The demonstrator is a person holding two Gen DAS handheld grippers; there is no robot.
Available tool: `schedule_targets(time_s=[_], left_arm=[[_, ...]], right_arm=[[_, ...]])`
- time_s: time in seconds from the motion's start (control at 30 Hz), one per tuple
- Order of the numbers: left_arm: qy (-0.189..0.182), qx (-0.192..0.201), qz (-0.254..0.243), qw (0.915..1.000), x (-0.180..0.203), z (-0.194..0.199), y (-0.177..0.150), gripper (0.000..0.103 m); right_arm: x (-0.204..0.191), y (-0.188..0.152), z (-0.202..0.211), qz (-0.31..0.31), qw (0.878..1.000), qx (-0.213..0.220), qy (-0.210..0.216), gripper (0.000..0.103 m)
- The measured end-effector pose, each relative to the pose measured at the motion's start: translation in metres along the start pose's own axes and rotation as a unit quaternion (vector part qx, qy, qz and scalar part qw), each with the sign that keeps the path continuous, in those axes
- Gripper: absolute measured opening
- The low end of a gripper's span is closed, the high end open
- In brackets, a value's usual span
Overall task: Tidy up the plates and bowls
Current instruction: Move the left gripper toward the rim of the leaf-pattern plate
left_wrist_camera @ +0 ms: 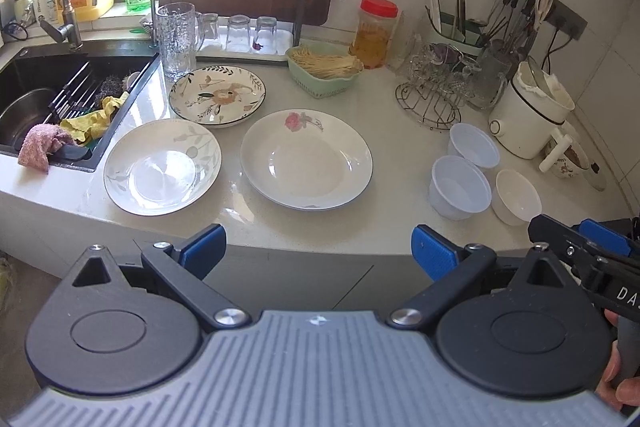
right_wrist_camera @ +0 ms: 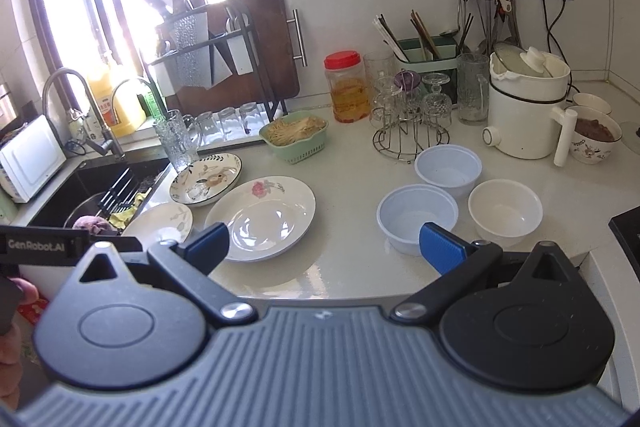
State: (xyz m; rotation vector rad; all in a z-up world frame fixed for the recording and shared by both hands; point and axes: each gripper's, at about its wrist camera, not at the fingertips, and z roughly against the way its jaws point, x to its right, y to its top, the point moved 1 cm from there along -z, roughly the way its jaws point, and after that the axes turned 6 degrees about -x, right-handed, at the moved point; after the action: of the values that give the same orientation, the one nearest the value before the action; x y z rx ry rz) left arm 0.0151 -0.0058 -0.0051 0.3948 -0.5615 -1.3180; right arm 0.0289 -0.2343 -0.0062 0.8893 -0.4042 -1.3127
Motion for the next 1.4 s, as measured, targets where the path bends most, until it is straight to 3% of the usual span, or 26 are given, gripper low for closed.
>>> schedule_targets(time_s=[0.07, 0.17, 0.57, 0.83, 1.07, 1.27, 1.4], left_arm=[[-0.017, -0.004, -0.021, 0.9996, -0.001, -0.004, 0.007, 0.101], [-0.004, -0.004, -0.041, 0.9992, -0.005, -0.011, 0.019, 0.101], [0.016, -0.031, -0.020, 0.9992, -0.048, -0.037, 0.050, 0.101], [0.026, -0.048, -0.037, 0.9978, -0.081, -0.049, 0.077, 0.101], [0.032, -0.056, -0.059, 0.9962, -0.114, -0.064, 0.102, 0.101], [0.026, -0.057, -0.089, 0.9940, -0.151, -0.085, 0.135, 0.101], [-0.003, -0.070, -0.101, 0.9924, -0.179, -0.104, 0.151, 0.100]], right_arm=[[-0.002, 0.002, -0.003, -0.004, 1.000, -0.001, 0.004, 0.103], [-0.009, 0.004, -0.007, 0.002, 1.000, -0.003, 0.007, 0.103], [-0.044, 0.020, -0.033, 0.017, 1.000, -0.015, 0.016, 0.103], [-0.078, 0.032, -0.064, 0.013, 1.000, -0.016, 0.021, 0.103], [-0.116, 0.047, -0.106, 0.027, 0.998, -0.027, 0.054, 0.103], [-0.135, 0.060, -0.136, -0.004, 0.999, -0.036, 0.036, 0.103], [-0.148, 0.061, -0.151, -0.031, 0.999, -0.025, 0.012, 0.103]])
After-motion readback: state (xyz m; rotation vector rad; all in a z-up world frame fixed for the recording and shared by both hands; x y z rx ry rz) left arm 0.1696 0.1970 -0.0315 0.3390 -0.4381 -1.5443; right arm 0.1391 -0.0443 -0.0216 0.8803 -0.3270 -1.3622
